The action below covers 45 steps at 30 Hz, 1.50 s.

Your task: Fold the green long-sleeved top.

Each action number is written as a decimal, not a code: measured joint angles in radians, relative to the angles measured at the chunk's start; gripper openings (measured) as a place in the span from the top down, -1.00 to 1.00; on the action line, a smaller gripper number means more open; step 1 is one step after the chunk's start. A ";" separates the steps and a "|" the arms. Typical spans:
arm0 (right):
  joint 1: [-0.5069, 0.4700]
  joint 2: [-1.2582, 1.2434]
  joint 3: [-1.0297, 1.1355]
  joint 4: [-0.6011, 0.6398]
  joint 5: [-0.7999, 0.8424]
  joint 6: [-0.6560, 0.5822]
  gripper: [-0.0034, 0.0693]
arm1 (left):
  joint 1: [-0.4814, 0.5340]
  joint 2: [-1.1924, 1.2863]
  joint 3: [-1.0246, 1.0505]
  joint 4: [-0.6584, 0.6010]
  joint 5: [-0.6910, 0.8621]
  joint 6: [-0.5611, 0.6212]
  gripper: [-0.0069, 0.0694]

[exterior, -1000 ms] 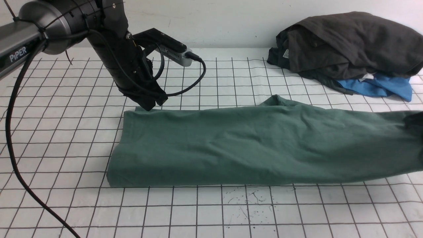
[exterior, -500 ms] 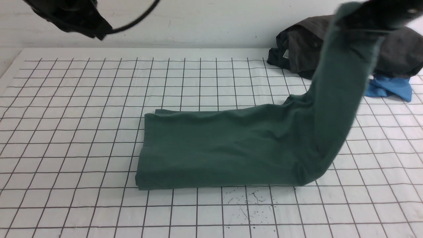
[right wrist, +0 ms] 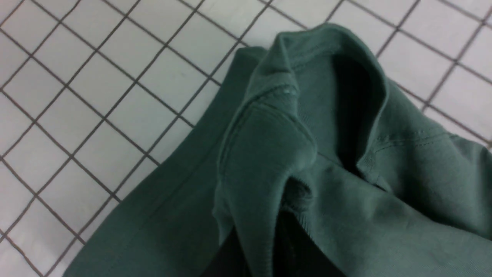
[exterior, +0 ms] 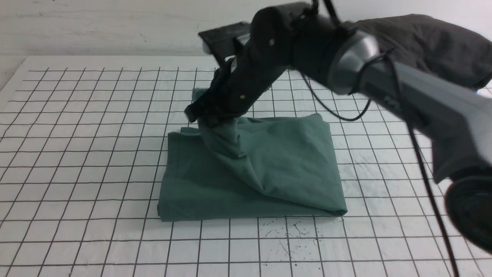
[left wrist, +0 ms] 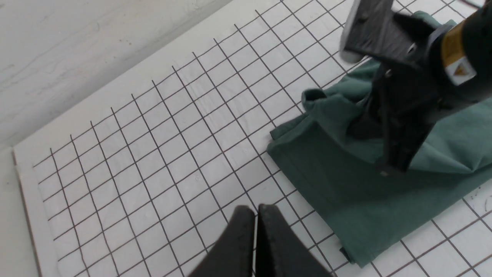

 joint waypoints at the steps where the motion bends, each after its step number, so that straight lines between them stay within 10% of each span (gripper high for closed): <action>1: 0.008 0.017 -0.009 0.007 0.000 0.002 0.85 | 0.000 -0.004 0.006 0.000 0.000 0.000 0.84; 6: 0.015 0.065 -0.040 0.067 0.012 0.004 0.74 | 0.000 -0.033 0.051 0.000 0.000 -0.001 0.84; 12: 0.014 0.065 -0.136 0.154 0.108 0.004 0.02 | 0.000 -0.058 0.127 0.000 0.004 -0.001 0.84; 18: 0.009 0.052 -0.245 -0.048 0.208 0.000 -0.37 | 0.000 -0.083 0.139 0.000 0.008 -0.001 0.84; 23: -0.008 0.070 -0.200 -0.193 0.216 0.052 -0.09 | 0.000 -0.103 0.139 0.000 0.011 -0.002 0.84; 32: 0.071 0.230 -0.170 0.031 0.217 -0.034 0.87 | 0.000 -0.103 0.139 -0.001 0.012 -0.013 0.84; 45: 0.112 0.090 -0.170 -0.062 0.217 -0.042 0.94 | 0.000 -0.223 0.206 0.173 -0.001 -0.179 0.84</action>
